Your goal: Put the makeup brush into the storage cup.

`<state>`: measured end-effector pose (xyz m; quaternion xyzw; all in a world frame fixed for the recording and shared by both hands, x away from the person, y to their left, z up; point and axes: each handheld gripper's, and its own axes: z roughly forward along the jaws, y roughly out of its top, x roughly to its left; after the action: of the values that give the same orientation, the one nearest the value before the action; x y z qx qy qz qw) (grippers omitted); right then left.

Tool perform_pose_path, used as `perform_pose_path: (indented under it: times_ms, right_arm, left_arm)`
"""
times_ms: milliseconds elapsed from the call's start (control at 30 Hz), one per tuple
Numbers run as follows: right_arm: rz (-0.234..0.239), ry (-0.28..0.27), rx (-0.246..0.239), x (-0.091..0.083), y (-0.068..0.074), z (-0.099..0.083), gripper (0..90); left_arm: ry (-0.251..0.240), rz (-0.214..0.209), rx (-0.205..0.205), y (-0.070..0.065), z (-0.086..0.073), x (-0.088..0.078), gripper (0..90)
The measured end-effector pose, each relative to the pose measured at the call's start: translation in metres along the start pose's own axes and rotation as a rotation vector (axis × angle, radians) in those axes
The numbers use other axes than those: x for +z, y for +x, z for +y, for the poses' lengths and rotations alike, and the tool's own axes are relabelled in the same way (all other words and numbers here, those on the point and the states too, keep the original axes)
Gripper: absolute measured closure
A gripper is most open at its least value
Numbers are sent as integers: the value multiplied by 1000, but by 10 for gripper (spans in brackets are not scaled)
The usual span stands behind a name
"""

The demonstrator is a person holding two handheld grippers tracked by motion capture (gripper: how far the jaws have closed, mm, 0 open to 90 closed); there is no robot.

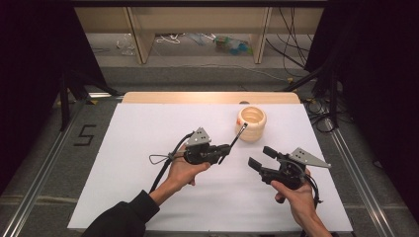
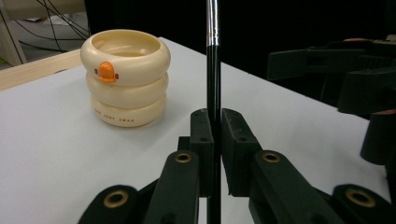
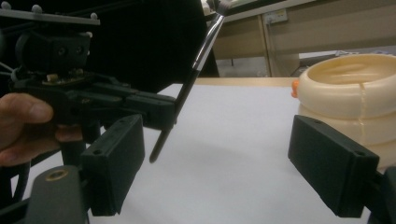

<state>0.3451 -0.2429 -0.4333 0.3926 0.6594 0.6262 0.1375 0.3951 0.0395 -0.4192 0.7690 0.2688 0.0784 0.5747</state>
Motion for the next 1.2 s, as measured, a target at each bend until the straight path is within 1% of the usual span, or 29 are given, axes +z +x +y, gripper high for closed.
perform_pose_path:
  times_ms: [33, 67, 100, 167, 200, 233, 267, 333, 367, 400, 433, 500, 567, 667, 733, 767, 800, 867, 900, 933, 967, 1000, 1067, 1100, 1133, 1200]
  right_arm:
    - [18, -7, 6, 5, 0, 1, 212]
    - [18, -7, 6, 5, 0, 1, 212]
    - [31, -12, 19, 10, 2, 3, 218]
    - [34, -19, 17, 12, 2, 4, 226]
    - [41, -11, 15, 17, 3, 6, 232]
    - [45, -15, 26, 19, 4, 6, 239]
    - [63, -20, 39, 22, 4, 7, 251]
    - [71, -28, 45, 24, 3, 7, 263]
    - [81, -28, 59, 28, 4, 8, 295]
    - [81, -28, 59, 28, 4, 8, 295]
    - [99, -32, 59, 33, 5, 10, 321]
    - [115, -35, 75, 36, 6, 10, 351]
    - [120, -42, 69, 39, 6, 11, 365]
    - [135, -44, 98, 44, 8, 11, 443]
    - [139, -39, 106, 45, 8, 11, 456]
    - [140, -39, 114, 46, 8, 11, 489]
    - [139, -38, 118, 47, 7, 10, 503]
    - [146, -42, 120, 47, 7, 10, 519]
    - [155, -47, 137, 48, 6, 10, 562]
    - [160, -49, 143, 48, 6, 10, 590]
    - [166, -50, 147, 48, 6, 11, 619]
    - [167, -53, 143, 48, 6, 11, 634]
    - [168, -53, 144, 48, 7, 11, 646]
    - [176, -54, 156, 48, 7, 11, 668]
    - [176, -54, 156, 48, 7, 11, 668]
    - [187, -57, 165, 49, 7, 10, 703]
  left_arm:
    - [-2, 2, 5, -2, -1, -2, 836]
    - [-2, 2, 5, -2, -1, -2, 836]
    - [-11, 4, 14, -4, -2, -4, 836]
    - [-7, -5, 7, -5, -2, -4, 836]
    - [-13, -7, 14, -7, -4, -5, 836]
    - [-13, -7, 14, -7, -4, -5, 836]
    - [-19, -7, 18, -9, -4, -6, 836]
    - [-19, -9, 12, -10, -5, -6, 836]
    - [-22, -4, 10, -11, -6, -6, 836]
    - [-22, -4, 10, -11, -6, -6, 836]
    - [-14, -2, 24, -11, -7, -6, 836]
    - [-20, -3, 19, -11, -8, -6, 836]
    - [-20, -3, 18, -11, -8, -6, 836]
    - [-23, 2, 19, -11, -10, -6, 836]
    - [-23, 1, 15, -12, -10, -6, 836]
    - [-30, 1, 17, -13, -11, -6, 836]
    - [-27, -2, 26, -13, -11, -6, 836]
    - [-28, 0, 27, -13, -11, -6, 836]
    - [-29, -3, 24, -14, -11, -6, 836]
    - [-34, -3, 21, -15, -10, -6, 836]
    - [-36, -5, 28, -15, -10, -6, 836]
    - [-35, -9, 20, -15, -10, -6, 836]
    - [-36, -9, 20, -15, -10, -6, 836]
    - [-36, -11, 23, -16, -10, -6, 836]
    - [-38, -11, 16, -16, -10, -6, 836]
    - [-40, -13, 19, -17, -10, -6, 836]
